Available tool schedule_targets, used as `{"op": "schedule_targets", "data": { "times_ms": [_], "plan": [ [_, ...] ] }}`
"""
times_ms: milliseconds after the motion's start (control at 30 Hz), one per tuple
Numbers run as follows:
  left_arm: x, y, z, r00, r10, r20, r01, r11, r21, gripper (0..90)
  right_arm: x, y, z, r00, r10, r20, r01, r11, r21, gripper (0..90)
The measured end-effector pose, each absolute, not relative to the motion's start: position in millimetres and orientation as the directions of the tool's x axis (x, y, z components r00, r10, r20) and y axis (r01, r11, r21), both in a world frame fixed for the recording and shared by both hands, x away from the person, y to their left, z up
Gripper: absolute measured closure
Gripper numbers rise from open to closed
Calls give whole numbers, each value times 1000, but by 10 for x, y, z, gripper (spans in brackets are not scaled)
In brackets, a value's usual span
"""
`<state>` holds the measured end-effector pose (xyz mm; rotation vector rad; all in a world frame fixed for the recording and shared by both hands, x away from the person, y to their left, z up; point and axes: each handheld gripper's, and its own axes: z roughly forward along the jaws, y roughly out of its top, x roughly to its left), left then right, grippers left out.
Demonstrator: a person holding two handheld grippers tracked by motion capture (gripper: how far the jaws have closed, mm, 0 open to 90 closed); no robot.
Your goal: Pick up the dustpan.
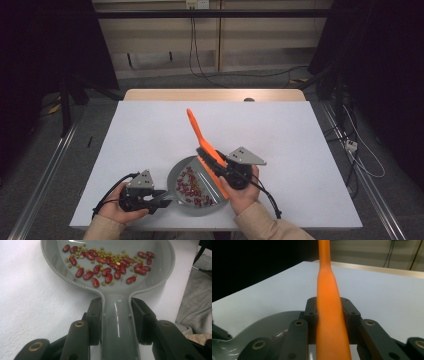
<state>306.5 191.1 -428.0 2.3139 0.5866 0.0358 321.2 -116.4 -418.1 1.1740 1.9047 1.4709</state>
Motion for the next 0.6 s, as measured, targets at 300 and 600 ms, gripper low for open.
{"op": "schedule_targets", "data": {
  "times_ms": [300, 600],
  "plan": [
    [3051, 1900, -4274, 894, 427, -136, 401, -625, 670, 624, 3307, -1384, -4290, -474, 880, 4, 356, 187, 916, 711],
    [3051, 1924, -4228, 894, 427, -136, 404, -638, 655, 626, 3191, -1197, -4440, -516, 855, -58, 355, 276, 893, 706]
  ]
}}
